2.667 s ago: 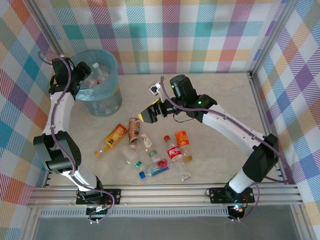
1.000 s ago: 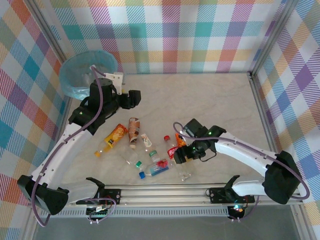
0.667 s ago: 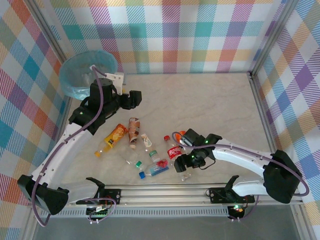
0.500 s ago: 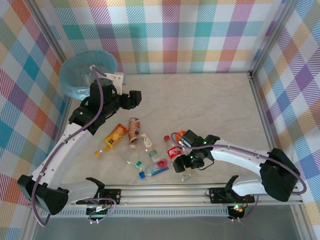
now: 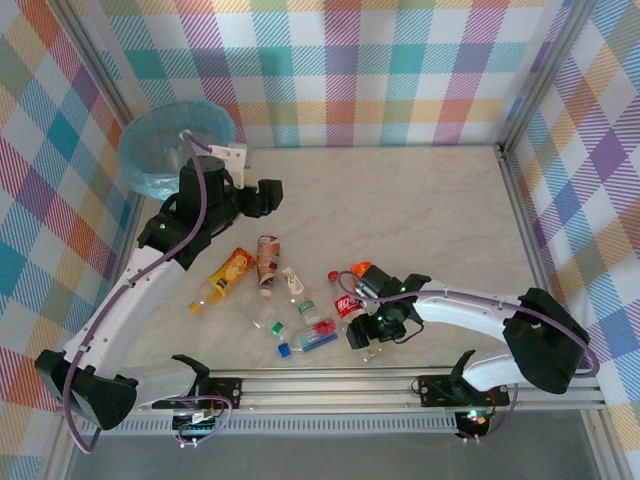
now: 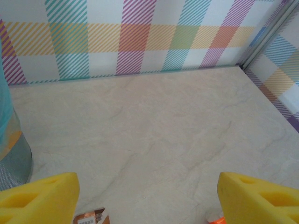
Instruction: Put the plastic bottles in the bin
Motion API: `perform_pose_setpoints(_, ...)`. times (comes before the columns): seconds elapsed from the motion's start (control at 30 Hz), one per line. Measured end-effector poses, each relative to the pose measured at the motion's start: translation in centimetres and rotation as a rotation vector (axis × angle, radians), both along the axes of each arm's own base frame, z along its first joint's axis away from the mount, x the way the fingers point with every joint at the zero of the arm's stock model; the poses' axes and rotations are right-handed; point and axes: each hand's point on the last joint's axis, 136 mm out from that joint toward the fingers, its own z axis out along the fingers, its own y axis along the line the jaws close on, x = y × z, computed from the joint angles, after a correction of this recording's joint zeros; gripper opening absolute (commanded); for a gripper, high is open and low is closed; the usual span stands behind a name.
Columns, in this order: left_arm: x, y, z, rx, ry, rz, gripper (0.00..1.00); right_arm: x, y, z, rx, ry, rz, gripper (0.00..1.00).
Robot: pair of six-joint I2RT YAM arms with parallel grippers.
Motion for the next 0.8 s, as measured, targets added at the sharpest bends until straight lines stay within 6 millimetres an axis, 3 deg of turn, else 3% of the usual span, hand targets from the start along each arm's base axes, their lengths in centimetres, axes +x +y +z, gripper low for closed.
perform_pose_setpoints(0.37, 0.2, -0.4, 1.5, -0.024, -0.037, -0.014, 0.78, -0.5, -0.3, 2.5, 0.072, -0.044, 0.003, 0.56)
perform_pose_setpoints(0.67, 0.0, -0.6, 2.3, -0.047, -0.057, -0.024, 0.79, -0.7, -0.2, 5.0, 0.158, -0.101, 0.007, 0.53)
perform_pose_setpoints(0.8, -0.4, -1.0, 2.8, -0.074, -0.061, -0.050, 0.84, -0.6, -0.2, 6.6, 0.211, -0.146, 0.014, 0.52)
